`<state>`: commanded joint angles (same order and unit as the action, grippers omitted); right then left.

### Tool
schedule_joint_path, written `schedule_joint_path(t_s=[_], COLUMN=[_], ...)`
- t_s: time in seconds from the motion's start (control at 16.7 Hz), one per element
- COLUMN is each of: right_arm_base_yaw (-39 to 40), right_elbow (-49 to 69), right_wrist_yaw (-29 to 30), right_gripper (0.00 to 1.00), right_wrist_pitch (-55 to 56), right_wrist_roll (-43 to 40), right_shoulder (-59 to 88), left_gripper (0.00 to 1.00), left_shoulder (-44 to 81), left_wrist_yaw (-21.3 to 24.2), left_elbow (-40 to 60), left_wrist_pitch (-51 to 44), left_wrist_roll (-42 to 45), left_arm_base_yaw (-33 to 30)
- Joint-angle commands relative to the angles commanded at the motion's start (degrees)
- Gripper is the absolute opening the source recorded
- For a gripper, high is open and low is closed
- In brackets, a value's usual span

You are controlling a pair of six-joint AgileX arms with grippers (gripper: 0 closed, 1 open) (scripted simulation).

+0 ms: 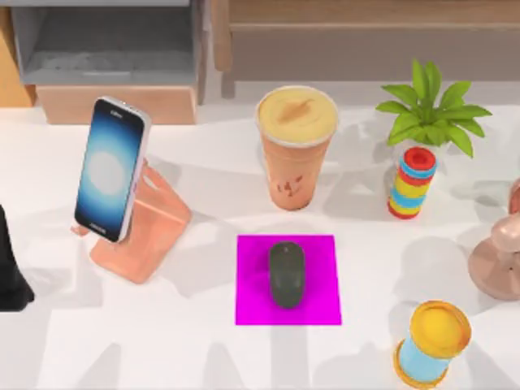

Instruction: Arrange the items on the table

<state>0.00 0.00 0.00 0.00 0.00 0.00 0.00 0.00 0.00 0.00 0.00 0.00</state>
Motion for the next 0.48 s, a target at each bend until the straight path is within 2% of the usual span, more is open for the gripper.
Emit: schedule_joint_path(t_s=[0.24, 0.48], right_arm_base_yaw=[0.75, 5.7], right_elbow=[0.41, 2.97], right_wrist_yaw=[0.82, 5.18], right_gripper=[1.0, 1.0], right_wrist_pitch=[0.7, 5.13], right_wrist_roll=[-0.06, -0.26], right_shoulder=[1.63, 11.52], left_gripper=[1.0, 1.0], left_shoulder=[0.0, 0.0], left_wrist_yaw=[0.0, 0.0], left_elbow=[0.0, 0.0], left_wrist_pitch=[0.0, 0.0], left_wrist_roll=[0.0, 0.0], left_arm_base_yaw=[0.0, 0.0])
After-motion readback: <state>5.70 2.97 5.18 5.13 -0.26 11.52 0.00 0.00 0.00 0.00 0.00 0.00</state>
